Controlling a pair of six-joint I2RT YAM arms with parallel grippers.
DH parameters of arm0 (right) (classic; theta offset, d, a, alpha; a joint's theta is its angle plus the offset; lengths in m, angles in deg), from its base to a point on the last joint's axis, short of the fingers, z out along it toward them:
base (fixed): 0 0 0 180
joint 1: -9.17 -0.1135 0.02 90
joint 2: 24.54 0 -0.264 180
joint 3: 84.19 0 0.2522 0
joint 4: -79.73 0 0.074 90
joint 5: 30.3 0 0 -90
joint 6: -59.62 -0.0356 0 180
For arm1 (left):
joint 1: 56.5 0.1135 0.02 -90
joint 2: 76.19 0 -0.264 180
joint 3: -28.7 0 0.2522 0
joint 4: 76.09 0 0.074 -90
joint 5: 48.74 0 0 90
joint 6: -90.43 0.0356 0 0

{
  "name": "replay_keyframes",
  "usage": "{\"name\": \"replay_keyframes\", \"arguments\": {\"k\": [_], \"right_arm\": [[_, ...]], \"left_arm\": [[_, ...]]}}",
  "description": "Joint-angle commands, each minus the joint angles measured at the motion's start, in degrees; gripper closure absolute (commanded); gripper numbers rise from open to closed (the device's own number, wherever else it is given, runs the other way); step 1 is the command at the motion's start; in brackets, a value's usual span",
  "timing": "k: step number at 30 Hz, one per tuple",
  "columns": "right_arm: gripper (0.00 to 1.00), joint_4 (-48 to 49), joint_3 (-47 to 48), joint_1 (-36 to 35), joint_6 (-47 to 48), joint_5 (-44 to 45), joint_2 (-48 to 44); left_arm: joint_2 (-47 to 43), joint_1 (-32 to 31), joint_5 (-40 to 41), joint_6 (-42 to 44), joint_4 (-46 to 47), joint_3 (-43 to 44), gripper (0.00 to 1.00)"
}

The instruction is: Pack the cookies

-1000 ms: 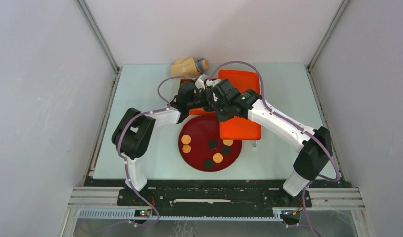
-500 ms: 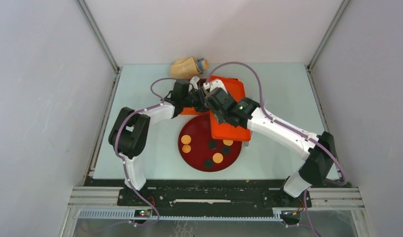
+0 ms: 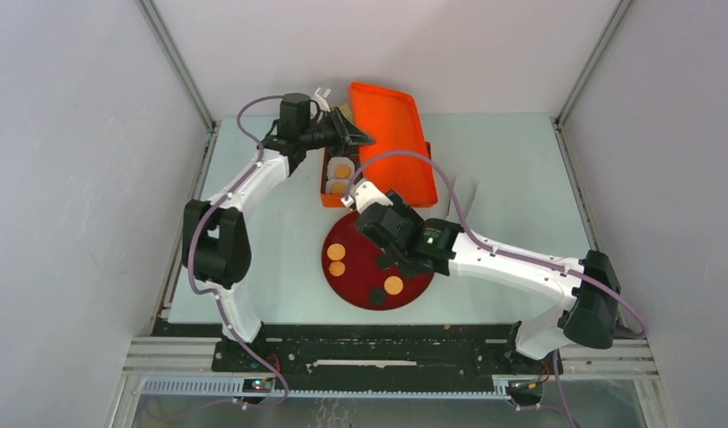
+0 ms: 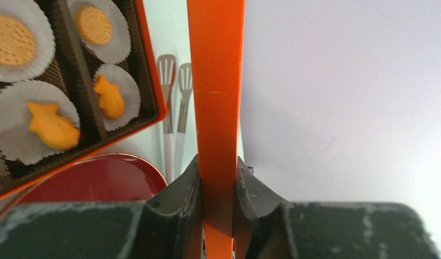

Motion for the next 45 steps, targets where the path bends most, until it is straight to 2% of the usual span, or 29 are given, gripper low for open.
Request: {"name": "replay_keyframes", "arguments": {"k": [1,8,13,15,16,17,20,24,26,28,34,39,45], "right_arm": [[0.33,8.8,-1.4,-1.2,5.5,6.7,-1.5],[0.34,22.1,-5.5,-1.0,10.8,16.2,2.7],[0.37,25.3,-7.0,0.3,10.9,19.5,6.0],[0.44,26.4,-7.1,0.8,10.4,20.3,6.4],[0.53,27.1,-7.1,0.9,10.4,21.0,6.5],[0.57,27.8,-7.1,1.0,10.3,21.5,6.4],[0.75,29.9,-7.2,1.0,10.6,23.9,6.0],[0.81,30.9,-7.2,1.0,10.2,24.1,4.4],[0.82,30.5,-7.1,1.1,10.0,22.0,3.5],[0.82,30.4,-7.1,1.2,10.4,20.3,2.8],[0.84,27.1,-5.7,2.5,8.8,16.1,-0.4],[0.85,24.8,-4.2,4.4,7.3,11.0,-3.6],[0.86,18.5,-1.3,9.2,2.5,-3.3,-7.4]], "left_arm": [[-2.9,-0.2,-7.1,-4.1,-1.3,3.1,1.0],[-6.9,0.0,-11.6,-8.4,-1.2,-0.7,1.0],[-11.3,1.2,-12.9,-8.4,-2.4,-3.4,1.0],[-12.6,1.6,-12.8,-6.9,-4.6,-3.7,1.0],[-13.1,1.8,-12.8,-6.2,-5.4,-4.0,1.0],[-13.3,1.9,-12.9,-5.7,-6.0,-4.4,1.0],[-13.3,2.2,-12.9,-4.9,-6.4,-5.9,1.0],[-11.9,2.2,-12.2,-3.6,-6.7,-6.9,1.0],[-10.9,2.2,-11.8,-2.2,-6.5,-6.2,0.92],[-10.4,2.2,-11.7,-1.6,-5.2,-5.0,0.75],[-10.7,2.3,-13.0,-5.5,3.8,1.7,0.44],[-12.2,4.0,-9.6,-7.8,6.2,8.8,0.42],[-19.1,8.9,-5.6,-9.0,15.4,4.5,0.43]]}}
